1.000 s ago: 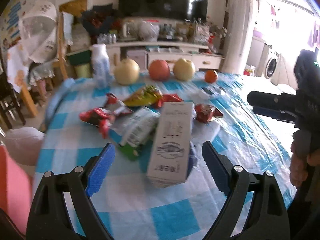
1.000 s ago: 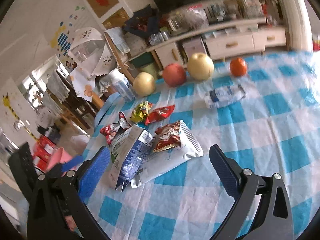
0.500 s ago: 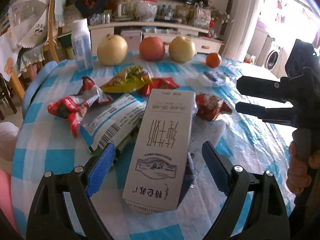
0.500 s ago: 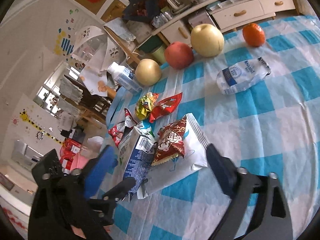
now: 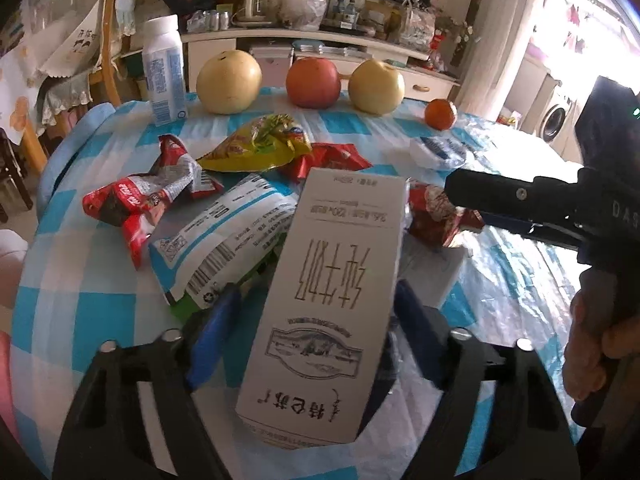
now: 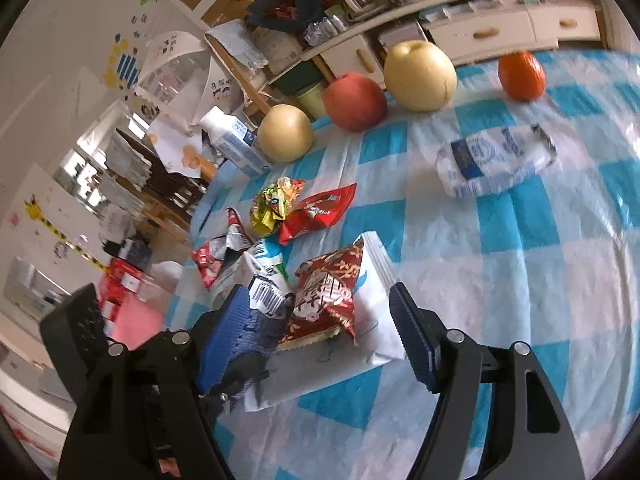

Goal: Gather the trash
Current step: 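Grasp the white milk carton with the left tool while the right tool grasps the red chip bag, then lift the carton with the left tool while the right tool lifts the red bag toward the bucket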

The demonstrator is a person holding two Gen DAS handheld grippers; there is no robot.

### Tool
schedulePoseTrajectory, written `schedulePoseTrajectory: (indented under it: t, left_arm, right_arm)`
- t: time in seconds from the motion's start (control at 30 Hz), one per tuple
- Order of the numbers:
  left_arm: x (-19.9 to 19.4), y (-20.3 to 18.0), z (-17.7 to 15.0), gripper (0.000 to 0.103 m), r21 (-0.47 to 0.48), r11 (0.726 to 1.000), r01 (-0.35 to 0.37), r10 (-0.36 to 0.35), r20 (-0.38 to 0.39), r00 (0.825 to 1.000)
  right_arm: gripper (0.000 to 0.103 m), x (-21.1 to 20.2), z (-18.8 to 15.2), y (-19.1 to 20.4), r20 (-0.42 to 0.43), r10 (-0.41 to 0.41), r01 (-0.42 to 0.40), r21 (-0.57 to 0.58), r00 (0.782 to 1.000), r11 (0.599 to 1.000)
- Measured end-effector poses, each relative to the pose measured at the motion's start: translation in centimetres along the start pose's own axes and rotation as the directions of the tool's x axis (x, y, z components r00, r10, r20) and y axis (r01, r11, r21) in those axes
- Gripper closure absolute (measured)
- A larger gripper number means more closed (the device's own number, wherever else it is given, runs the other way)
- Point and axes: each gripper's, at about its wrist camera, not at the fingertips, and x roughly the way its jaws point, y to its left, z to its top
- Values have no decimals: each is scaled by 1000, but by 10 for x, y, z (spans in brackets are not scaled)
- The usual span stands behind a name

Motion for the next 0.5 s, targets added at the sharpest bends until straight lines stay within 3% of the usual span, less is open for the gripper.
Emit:
schedulePoseTrajectory:
  t: [0.13, 0.3, 0.5]
  left_arm:
    - [1, -1, -1, 40, 6, 1000, 3, -3, -5, 1000]
    - [0, -2, -3, 40, 13, 1000, 16, -16, 2, 1000]
    - [-4, -1, -8, 41, 24, 1000, 9, -9, 4, 1000]
  right_arm:
    - [31, 9, -1, 9, -4, -41, 41, -66, 999, 997]
    - [31, 21, -3, 15, -19, -93, 90, -128, 995, 988]
    - [47, 24, -6, 21, -1, -137, 135, -188, 991, 973]
